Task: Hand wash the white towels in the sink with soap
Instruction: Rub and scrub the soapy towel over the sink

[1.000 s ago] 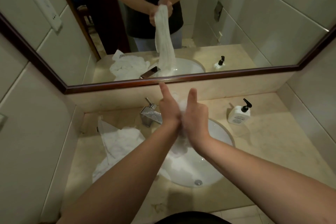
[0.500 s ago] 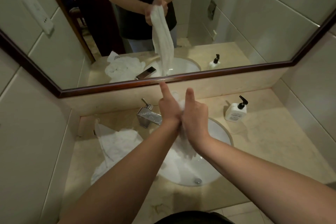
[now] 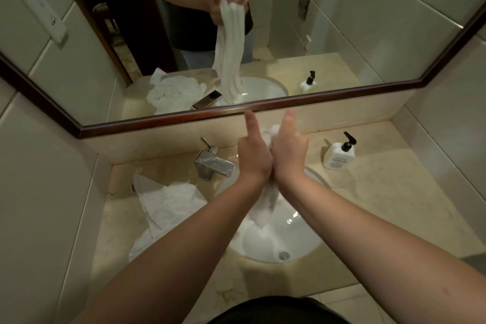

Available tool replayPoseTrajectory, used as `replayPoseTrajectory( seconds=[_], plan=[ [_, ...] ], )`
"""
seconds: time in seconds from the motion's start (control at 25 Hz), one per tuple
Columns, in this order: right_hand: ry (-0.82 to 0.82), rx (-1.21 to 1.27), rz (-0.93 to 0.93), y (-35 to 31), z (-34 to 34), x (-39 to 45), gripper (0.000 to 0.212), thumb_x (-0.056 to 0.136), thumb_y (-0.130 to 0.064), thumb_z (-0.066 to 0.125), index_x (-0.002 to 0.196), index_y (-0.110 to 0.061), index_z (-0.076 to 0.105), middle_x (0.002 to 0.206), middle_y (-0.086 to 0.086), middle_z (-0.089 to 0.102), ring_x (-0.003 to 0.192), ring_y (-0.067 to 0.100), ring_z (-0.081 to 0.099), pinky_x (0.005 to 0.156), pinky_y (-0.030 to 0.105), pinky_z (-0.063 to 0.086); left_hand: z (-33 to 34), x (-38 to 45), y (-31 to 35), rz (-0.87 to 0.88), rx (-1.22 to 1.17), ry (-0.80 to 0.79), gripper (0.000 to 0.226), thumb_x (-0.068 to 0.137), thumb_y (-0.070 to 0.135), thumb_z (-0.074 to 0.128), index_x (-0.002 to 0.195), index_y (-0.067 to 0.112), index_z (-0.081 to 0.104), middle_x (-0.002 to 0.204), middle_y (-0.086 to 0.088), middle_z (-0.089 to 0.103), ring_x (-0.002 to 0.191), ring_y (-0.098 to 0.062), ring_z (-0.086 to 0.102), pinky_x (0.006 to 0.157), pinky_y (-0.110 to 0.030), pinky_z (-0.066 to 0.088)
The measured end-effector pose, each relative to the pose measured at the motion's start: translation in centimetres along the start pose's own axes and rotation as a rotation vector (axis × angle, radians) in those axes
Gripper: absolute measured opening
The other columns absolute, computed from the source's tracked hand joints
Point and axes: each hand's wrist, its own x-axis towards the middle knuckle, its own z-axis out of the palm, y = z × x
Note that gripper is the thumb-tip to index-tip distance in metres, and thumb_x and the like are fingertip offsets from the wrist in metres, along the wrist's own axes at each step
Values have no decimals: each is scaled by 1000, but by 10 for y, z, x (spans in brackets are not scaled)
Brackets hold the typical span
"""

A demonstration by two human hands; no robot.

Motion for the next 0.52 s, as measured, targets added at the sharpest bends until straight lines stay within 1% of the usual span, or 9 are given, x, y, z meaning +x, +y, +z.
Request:
replayPoseTrajectory(
  seconds=[0.08, 0.16, 0.24, 0.32, 0.36, 0.4, 0.44, 0.48, 0.52],
  plan=[
    [-113, -122, -75, 4, 1, -6, 60, 105, -47, 28, 70, -8, 59, 54, 4, 49, 54, 23, 48, 60, 38, 35, 0, 6, 0, -68, -100, 71, 69, 94, 74, 24, 51, 20, 32, 44, 4, 38, 42, -14, 36, 51, -30, 33],
    [-42, -49, 7, 4, -2, 4, 48, 104, -38, 40, 70, -10, 58, 54, 2, 46, 51, 19, 45, 60, 34, 33, 4, 3, -3, -52, -39, 53, 70, 93, 75, 24, 50, 20, 32, 45, 3, 39, 44, -16, 38, 54, -32, 34],
    [27, 23, 66, 0, -6, 8, 46, 103, -39, 44, 65, -14, 50, 56, 3, 48, 50, 14, 48, 57, 31, 35, 8, 2, -7, -4, 17, -7, 73, 90, 79, 22, 48, 20, 33, 44, 3, 41, 45, -17, 39, 53, -32, 34],
    [-63, -116, -51, 2, -5, -2, 40, 104, -32, 44, 66, -20, 46, 55, -2, 51, 52, 12, 51, 56, 29, 38, 5, 8, -5, -80, -38, 32, 73, 90, 79, 23, 49, 20, 35, 46, 3, 42, 45, -17, 40, 53, -32, 35],
    [-115, -182, -112, 7, -4, -5, 42, 105, -31, 41, 64, -25, 46, 51, -8, 50, 49, 7, 48, 55, 25, 39, 3, 10, -5, -98, -88, 37, 73, 90, 80, 24, 50, 19, 36, 48, 0, 42, 46, -17, 41, 55, -33, 36],
    [-124, -242, -146, 7, -6, -1, 41, 106, -30, 38, 67, -31, 49, 52, -10, 49, 49, 5, 46, 57, 25, 42, 4, 10, -7, -87, -108, 14, 77, 87, 83, 24, 51, 16, 39, 51, -5, 45, 49, -19, 44, 57, -34, 39],
    [-92, -304, -151, 4, -8, 5, 34, 107, -26, 36, 80, -30, 56, 61, -6, 52, 55, 9, 47, 67, 30, 46, 7, 7, -10, -61, -68, -14, 85, 83, 88, 23, 54, 11, 45, 53, -11, 48, 52, -21, 48, 59, -36, 42],
    [-48, -295, -115, 4, -10, 11, 25, 106, -23, 36, 97, -23, 59, 73, 4, 55, 65, 17, 49, 76, 36, 48, 8, 4, -13, -40, -23, -34, 92, 78, 92, 22, 57, 7, 49, 56, -15, 51, 54, -23, 50, 60, -36, 44],
    [-44, -269, -108, 4, -10, 13, 25, 106, -24, 36, 101, -16, 59, 80, 9, 58, 71, 19, 50, 77, 36, 48, 8, 4, -14, -16, -7, -40, 91, 76, 93, 21, 58, 8, 49, 57, -14, 50, 54, -23, 50, 60, -36, 43]
  ],
)
